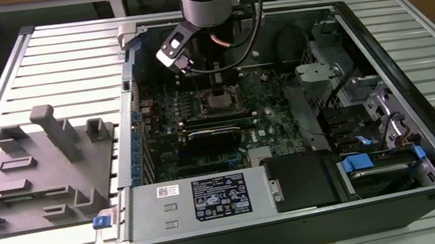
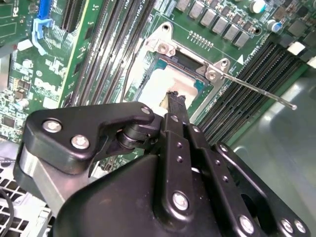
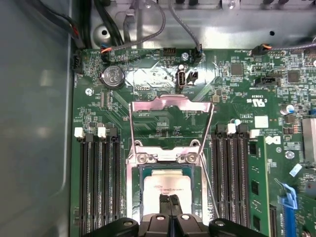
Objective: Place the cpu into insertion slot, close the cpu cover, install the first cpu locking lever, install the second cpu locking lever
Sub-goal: 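Place the cpu into insertion slot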
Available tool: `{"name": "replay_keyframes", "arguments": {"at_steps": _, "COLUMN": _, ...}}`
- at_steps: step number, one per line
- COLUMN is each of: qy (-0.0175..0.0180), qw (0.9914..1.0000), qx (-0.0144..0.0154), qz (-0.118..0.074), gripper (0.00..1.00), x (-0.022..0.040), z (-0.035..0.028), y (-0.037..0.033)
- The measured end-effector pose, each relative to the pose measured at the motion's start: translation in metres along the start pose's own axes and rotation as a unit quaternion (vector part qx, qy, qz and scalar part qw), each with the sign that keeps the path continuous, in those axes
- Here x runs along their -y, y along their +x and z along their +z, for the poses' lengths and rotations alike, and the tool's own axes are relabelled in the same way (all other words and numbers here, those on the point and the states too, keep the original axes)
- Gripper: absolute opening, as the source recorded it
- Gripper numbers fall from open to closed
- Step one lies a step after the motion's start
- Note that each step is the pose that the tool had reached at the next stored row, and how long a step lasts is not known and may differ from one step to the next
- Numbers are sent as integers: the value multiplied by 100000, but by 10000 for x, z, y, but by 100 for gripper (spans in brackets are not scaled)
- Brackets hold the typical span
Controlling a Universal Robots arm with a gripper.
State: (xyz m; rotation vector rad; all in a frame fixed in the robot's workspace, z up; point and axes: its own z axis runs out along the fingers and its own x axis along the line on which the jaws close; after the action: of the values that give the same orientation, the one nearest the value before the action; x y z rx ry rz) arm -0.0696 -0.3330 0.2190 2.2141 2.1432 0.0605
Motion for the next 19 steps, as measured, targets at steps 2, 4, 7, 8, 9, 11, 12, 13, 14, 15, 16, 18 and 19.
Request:
{"name": "replay_keyframes", "arguments": {"at_steps": 2, "qy": -11, "qw": 100000, "qx": -16, "qz": 0, "gripper": 10, "x": 0, "z": 0, "y": 0}}
{"name": "replay_keyframes", "arguments": {"at_steps": 4, "qy": -2, "qw": 100000, "qx": -4, "qz": -9, "gripper": 10, "x": -3, "z": 0, "y": 0}}
{"name": "replay_keyframes", "arguments": {"at_steps": 7, "qy": 3, "qw": 100000, "qx": 2, "qz": 3, "gripper": 10, "x": -9, "z": 1, "y": 0}}
{"name": "replay_keyframes", "arguments": {"at_steps": 8, "qy": 2, "qw": 100000, "qx": 2, "qz": 6, "gripper": 10, "x": -9, "z": 1, "y": 0}}
{"name": "replay_keyframes", "arguments": {"at_steps": 9, "qy": 1, "qw": 100000, "qx": -2, "qz": 6, "gripper": 10, "x": -10, "z": 2, "y": 0}}
{"name": "replay_keyframes", "arguments": {"at_steps": 11, "qy": 18, "qw": 100000, "qx": 4, "qz": 1, "gripper": 10, "x": -11, "z": 2, "y": 0}}
{"name": "replay_keyframes", "arguments": {"at_steps": 12, "qy": 256, "qw": 100000, "qx": 3, "qz": -11, "gripper": 10, "x": -12, "z": 3, "y": 1}}
{"name": "replay_keyframes", "arguments": {"at_steps": 13, "qy": 588, "qw": 99998, "qx": 18, "qz": -16, "gripper": 10, "x": -12, "z": 3, "y": 1}}
{"name": "replay_keyframes", "arguments": {"at_steps": 14, "qy": 796, "qw": 99997, "qx": 37, "qz": -13, "gripper": 10, "x": -11, "z": 2, "y": 0}}
{"name": "replay_keyframes", "arguments": {"at_steps": 15, "qy": 855, "qw": 99996, "qx": 40, "qz": -8, "gripper": 10, "x": -11, "z": 1, "y": 0}}
{"name": "replay_keyframes", "arguments": {"at_steps": 16, "qy": 910, "qw": 99996, "qx": 36, "qz": -9, "gripper": 10, "x": -11, "z": 2, "y": 0}}
{"name": "replay_keyframes", "arguments": {"at_steps": 18, "qy": 1028, "qw": 99995, "qx": 36, "qz": -15, "gripper": 10, "x": -11, "z": 2, "y": 0}}
{"name": "replay_keyframes", "arguments": {"at_steps": 19, "qy": 1048, "qw": 99995, "qx": 36, "qz": -15, "gripper": 10, "x": -13, "z": 3, "y": 0}}
